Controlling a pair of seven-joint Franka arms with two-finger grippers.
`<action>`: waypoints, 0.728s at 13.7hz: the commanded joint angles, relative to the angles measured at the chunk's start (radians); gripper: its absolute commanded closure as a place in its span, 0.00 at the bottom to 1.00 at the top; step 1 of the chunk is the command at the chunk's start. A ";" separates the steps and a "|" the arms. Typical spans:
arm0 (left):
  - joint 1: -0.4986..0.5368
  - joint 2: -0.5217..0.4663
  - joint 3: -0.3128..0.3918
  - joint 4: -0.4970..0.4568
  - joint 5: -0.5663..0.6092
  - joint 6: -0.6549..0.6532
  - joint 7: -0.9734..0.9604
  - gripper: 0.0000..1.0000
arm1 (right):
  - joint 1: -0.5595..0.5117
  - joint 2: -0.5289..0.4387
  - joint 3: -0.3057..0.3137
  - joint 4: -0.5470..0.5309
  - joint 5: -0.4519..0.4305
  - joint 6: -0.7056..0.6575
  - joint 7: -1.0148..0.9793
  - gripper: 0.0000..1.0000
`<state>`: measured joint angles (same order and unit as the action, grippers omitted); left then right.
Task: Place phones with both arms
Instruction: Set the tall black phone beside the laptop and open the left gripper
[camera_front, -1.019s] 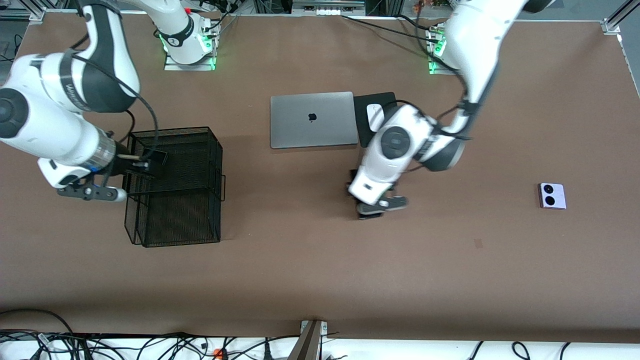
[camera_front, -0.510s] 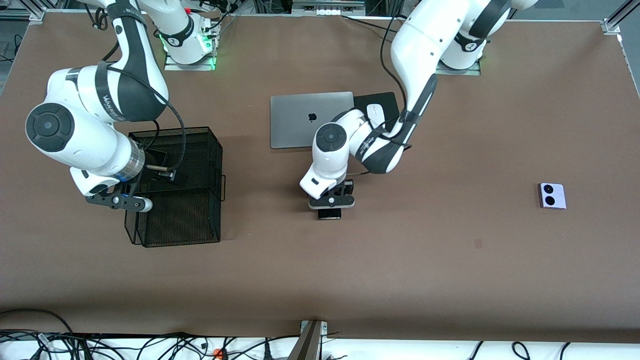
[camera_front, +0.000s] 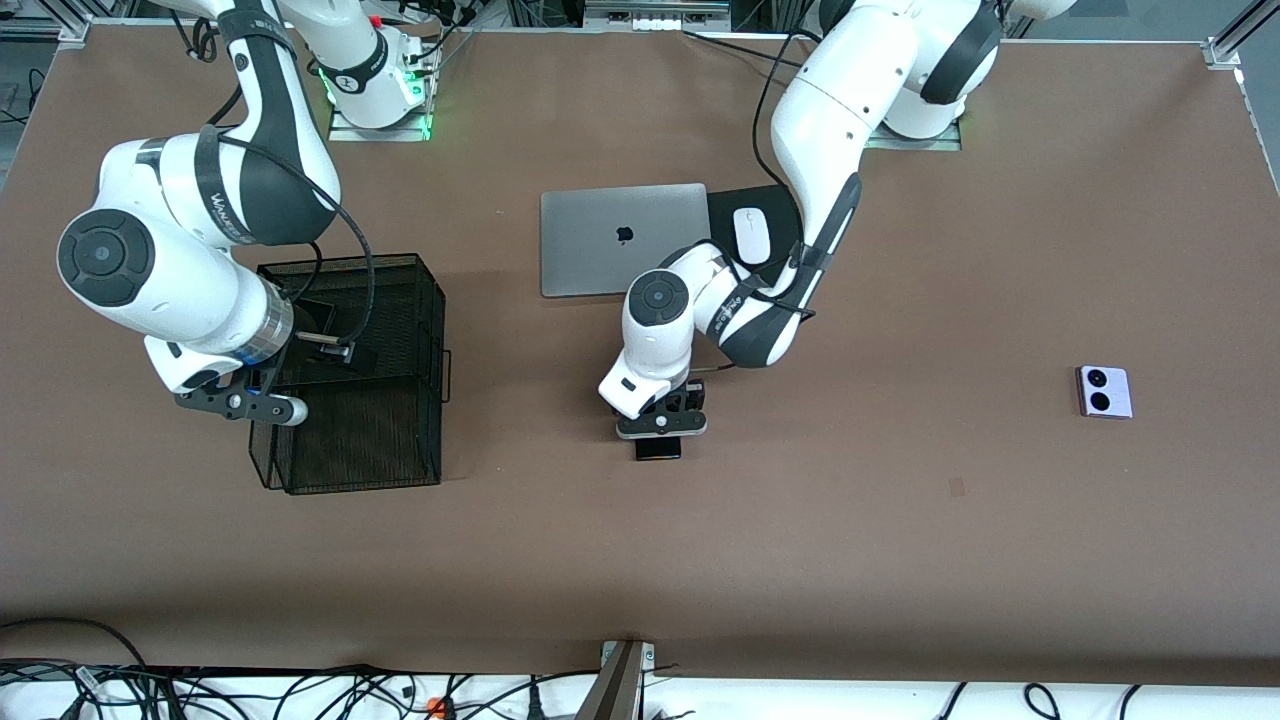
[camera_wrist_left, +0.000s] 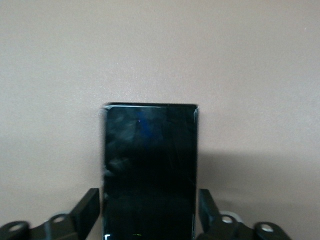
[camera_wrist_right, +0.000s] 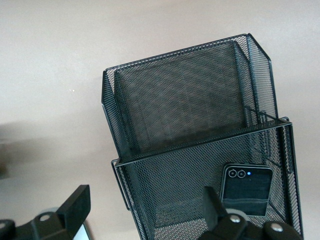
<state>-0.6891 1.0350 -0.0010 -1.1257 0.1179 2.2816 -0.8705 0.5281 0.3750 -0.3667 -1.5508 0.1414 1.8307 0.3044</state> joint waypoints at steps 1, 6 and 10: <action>-0.033 0.002 0.047 0.040 0.019 -0.020 -0.044 0.00 | -0.003 0.010 0.002 0.028 0.015 -0.022 0.010 0.00; 0.083 -0.126 0.030 0.041 -0.022 -0.238 0.109 0.00 | -0.002 0.010 0.003 0.024 0.015 -0.022 0.010 0.00; 0.241 -0.260 0.035 -0.087 -0.069 -0.410 0.443 0.00 | 0.070 0.048 0.003 0.023 0.052 0.001 0.018 0.00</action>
<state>-0.5260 0.8599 0.0452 -1.0861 0.0696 1.9136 -0.5860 0.5497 0.3880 -0.3609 -1.5508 0.1518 1.8277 0.3045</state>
